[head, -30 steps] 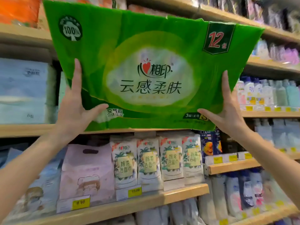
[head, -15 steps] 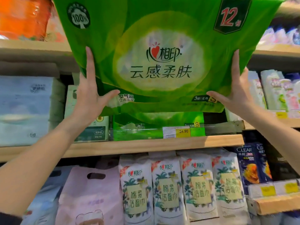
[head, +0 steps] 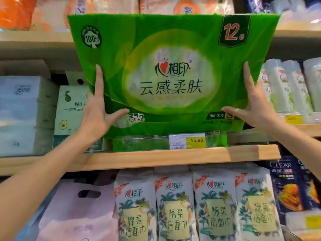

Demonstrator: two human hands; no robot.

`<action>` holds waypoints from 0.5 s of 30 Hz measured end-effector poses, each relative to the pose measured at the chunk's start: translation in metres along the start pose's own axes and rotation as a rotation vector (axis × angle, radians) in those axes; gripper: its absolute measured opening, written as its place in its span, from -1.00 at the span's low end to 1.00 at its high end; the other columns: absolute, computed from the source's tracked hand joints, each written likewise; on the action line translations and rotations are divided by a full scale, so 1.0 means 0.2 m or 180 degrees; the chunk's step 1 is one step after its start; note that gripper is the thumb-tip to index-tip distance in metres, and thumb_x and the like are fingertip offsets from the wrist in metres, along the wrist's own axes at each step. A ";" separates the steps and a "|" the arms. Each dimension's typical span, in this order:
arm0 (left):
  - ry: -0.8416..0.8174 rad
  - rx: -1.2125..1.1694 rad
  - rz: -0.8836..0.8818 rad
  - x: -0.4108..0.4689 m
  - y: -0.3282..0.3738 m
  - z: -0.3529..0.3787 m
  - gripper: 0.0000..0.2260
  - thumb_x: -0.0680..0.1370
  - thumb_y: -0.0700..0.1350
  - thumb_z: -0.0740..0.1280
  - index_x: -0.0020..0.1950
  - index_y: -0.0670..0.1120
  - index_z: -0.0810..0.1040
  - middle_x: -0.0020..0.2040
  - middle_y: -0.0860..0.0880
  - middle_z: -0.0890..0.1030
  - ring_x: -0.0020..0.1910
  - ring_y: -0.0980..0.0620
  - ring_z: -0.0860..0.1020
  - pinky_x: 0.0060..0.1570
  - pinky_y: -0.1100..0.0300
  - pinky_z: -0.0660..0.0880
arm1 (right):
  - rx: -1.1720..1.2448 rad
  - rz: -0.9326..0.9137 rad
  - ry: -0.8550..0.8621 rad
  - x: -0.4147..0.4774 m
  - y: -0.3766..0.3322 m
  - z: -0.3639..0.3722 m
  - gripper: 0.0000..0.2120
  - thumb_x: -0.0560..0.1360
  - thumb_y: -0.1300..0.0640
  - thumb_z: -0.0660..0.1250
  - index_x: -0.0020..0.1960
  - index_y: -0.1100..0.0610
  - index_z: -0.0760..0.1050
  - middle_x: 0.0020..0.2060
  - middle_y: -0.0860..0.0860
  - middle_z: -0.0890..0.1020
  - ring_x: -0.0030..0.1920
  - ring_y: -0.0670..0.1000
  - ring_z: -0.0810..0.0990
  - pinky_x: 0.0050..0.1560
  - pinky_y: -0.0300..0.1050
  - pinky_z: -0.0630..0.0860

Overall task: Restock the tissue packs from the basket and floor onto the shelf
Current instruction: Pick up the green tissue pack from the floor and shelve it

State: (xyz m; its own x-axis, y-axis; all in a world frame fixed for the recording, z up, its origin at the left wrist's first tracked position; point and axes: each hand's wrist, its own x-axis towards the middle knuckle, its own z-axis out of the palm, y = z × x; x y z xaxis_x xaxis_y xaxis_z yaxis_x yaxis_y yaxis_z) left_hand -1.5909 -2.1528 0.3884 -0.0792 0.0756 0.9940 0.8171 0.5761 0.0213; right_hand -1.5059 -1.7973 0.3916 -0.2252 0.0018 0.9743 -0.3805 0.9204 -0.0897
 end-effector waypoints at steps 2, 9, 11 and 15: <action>-0.0036 -0.0060 -0.0033 -0.02 0.00 -0.01 0.03 0.32 0.08 0.44 0.49 0.13 -0.30 0.56 -0.06 -0.02 0.46 0.15 0.05 0.38 0.17 0.02 | 0.0100 -0.0012 -0.0024 -0.01 0.00 0.00 0.07 0.30 0.15 0.48 0.48 -0.05 -0.24 0.46 0.28 0.04 0.48 0.17 0.05 0.41 -0.02 0.00; -0.0204 0.0188 -0.0299 -0.14 -0.01 -0.03 0.05 0.26 0.13 0.44 0.46 0.22 -0.30 0.54 -0.02 0.11 0.34 -0.07 0.35 0.30 0.05 0.28 | 0.0281 0.0168 -0.0129 -0.12 0.02 0.04 0.07 0.25 0.12 0.52 0.40 -0.26 -0.20 0.39 0.25 0.23 0.39 0.14 0.24 0.38 0.05 0.18; -0.0224 0.0266 -0.0328 -0.15 0.00 -0.04 0.05 0.25 0.14 0.43 0.47 0.21 -0.29 0.52 -0.03 0.18 0.18 -0.22 0.46 0.16 -0.05 0.39 | 0.0375 0.0166 -0.0085 -0.15 0.03 0.06 0.06 0.25 0.10 0.52 0.38 -0.29 -0.19 0.40 0.21 0.24 0.40 0.12 0.22 0.37 0.05 0.19; -0.0221 0.0309 -0.0299 -0.15 0.03 -0.04 0.06 0.24 0.13 0.43 0.49 0.15 -0.26 0.52 -0.01 0.17 0.00 -0.06 0.47 0.02 0.09 0.38 | 0.0483 0.0149 -0.0056 -0.15 0.04 0.07 0.05 0.25 0.11 0.52 0.37 -0.33 -0.19 0.42 0.19 0.22 0.41 0.09 0.21 0.38 0.06 0.18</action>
State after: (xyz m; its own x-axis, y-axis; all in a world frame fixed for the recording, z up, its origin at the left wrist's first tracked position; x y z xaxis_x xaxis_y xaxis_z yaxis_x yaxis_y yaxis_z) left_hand -1.5793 -2.1576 0.3597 -0.1948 0.0720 0.9782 0.7454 0.6590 0.0999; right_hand -1.5147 -1.7947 0.3585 -0.2612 0.0353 0.9646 -0.5000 0.8499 -0.1665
